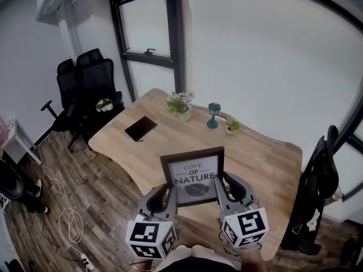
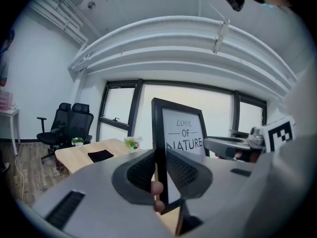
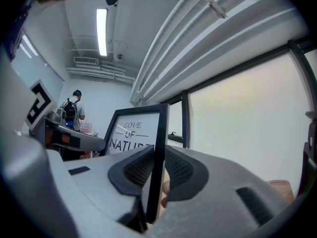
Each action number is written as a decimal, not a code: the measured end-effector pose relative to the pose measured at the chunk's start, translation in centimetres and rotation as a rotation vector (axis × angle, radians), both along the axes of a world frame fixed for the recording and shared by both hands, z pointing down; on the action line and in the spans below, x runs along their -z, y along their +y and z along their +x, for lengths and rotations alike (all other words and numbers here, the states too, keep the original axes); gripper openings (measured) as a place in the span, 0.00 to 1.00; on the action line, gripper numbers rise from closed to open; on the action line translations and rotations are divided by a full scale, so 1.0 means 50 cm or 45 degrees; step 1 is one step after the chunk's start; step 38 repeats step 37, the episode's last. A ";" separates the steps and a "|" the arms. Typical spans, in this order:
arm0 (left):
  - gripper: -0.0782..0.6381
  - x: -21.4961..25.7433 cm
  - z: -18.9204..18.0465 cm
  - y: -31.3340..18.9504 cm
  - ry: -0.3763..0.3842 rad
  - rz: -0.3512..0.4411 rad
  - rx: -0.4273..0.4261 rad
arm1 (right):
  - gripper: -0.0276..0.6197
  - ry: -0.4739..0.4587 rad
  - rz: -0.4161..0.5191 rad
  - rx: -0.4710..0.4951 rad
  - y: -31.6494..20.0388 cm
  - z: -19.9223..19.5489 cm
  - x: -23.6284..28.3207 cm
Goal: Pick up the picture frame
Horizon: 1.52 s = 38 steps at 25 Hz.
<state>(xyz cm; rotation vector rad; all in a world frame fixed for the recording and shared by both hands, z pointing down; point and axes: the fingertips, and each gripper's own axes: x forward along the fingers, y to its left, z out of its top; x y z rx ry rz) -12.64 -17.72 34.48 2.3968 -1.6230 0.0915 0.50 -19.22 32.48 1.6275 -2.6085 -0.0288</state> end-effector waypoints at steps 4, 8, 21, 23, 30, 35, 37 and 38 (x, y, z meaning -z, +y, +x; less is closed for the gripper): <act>0.20 0.002 -0.009 0.000 0.006 0.006 -0.012 | 0.15 0.002 -0.001 -0.013 0.002 -0.009 0.000; 0.20 0.002 -0.014 -0.001 0.019 0.002 -0.021 | 0.15 0.010 -0.008 -0.024 0.001 -0.013 0.001; 0.20 -0.007 -0.006 -0.002 0.044 -0.017 -0.047 | 0.15 0.016 -0.027 -0.046 0.002 -0.005 -0.007; 0.20 -0.009 -0.005 -0.001 0.047 -0.020 -0.049 | 0.15 0.017 -0.029 -0.048 0.003 -0.003 -0.008; 0.20 -0.015 0.001 -0.001 0.055 -0.033 -0.054 | 0.15 0.016 -0.036 -0.054 0.005 0.003 -0.014; 0.20 -0.016 0.004 -0.005 0.057 -0.037 -0.051 | 0.15 0.010 -0.043 -0.055 0.001 0.006 -0.017; 0.20 -0.016 0.006 -0.006 0.059 -0.039 -0.051 | 0.15 0.011 -0.049 -0.054 -0.002 0.009 -0.018; 0.20 -0.016 0.006 -0.006 0.059 -0.039 -0.051 | 0.15 0.011 -0.049 -0.054 -0.002 0.009 -0.018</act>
